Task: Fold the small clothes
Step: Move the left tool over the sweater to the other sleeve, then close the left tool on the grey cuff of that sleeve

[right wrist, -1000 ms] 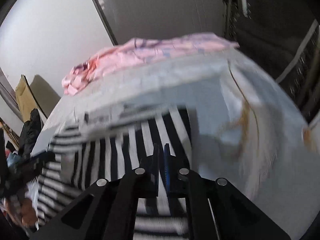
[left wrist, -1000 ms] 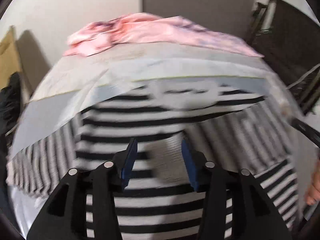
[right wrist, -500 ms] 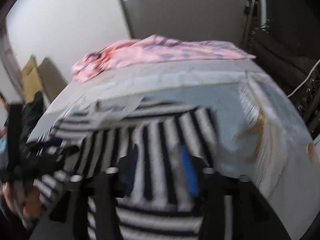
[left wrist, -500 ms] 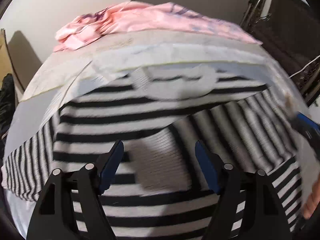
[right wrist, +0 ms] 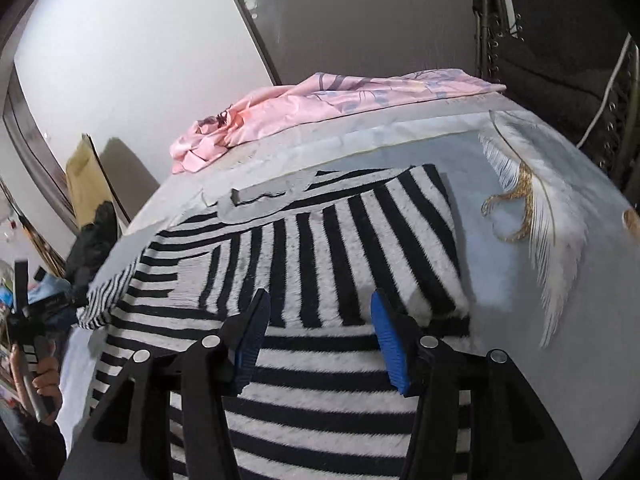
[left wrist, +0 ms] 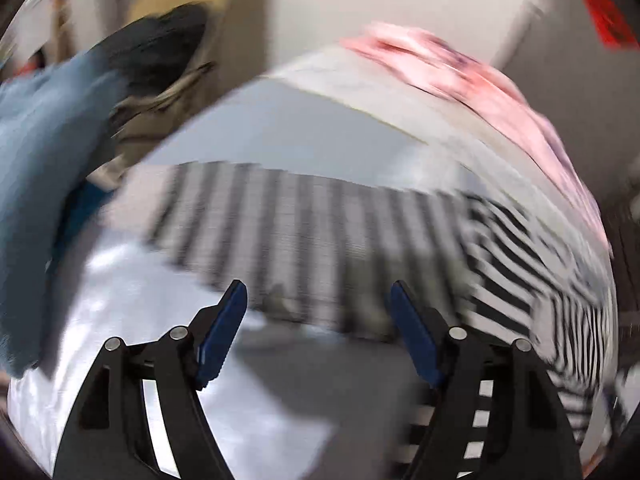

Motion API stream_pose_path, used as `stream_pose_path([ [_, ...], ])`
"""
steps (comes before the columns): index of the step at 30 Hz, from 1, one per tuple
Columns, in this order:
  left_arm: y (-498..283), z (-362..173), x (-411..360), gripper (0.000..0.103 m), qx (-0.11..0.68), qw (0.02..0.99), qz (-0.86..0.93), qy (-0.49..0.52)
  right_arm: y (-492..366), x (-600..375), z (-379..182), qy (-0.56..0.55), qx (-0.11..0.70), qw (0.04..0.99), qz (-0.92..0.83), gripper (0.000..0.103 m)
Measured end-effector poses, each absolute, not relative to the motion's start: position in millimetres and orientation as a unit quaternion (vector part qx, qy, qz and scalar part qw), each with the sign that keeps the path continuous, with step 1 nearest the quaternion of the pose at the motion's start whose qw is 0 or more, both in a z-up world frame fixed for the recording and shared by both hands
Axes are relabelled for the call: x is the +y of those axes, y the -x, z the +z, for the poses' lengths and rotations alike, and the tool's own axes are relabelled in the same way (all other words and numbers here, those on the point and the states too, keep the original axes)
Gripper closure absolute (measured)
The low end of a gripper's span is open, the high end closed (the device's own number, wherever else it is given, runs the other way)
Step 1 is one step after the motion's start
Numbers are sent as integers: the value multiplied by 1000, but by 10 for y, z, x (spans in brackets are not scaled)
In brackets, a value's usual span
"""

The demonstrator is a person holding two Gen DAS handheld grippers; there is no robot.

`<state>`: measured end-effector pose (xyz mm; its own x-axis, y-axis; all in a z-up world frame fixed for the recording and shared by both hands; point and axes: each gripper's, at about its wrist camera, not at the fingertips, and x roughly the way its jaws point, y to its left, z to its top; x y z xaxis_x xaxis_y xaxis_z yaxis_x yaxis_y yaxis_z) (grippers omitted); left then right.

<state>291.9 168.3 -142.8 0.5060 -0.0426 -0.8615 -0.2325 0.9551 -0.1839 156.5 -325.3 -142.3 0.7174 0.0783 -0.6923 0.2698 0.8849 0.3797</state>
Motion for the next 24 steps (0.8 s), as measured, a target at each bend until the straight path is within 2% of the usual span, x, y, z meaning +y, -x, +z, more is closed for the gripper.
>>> stream_pose_path([
  [6,-2926,-1665,2356,32,498,822,87,261,-1503,-3372,-1508,-279,370,884,-60,50],
  [13,-3075,-1752,2481,29,468,829,87,294,-1494,-3465,-1609,-300,368,877,-70,50],
  [16,-3107,-1797,2640,29,437,825,89,347,-1493,-3495,-1661,-311,370,872,-72,50],
  [17,-3096,-1796,2684,29,432,821,89,361,-1492,-3504,-1665,-313,369,872,-73,50],
  [19,-3037,-1803,2755,42,429,814,92,382,-1489,-3506,-1662,-311,367,873,-76,50],
  [24,-2949,-1840,2619,41,434,805,52,401,-1501,-3483,-1680,-302,369,875,-79,50],
])
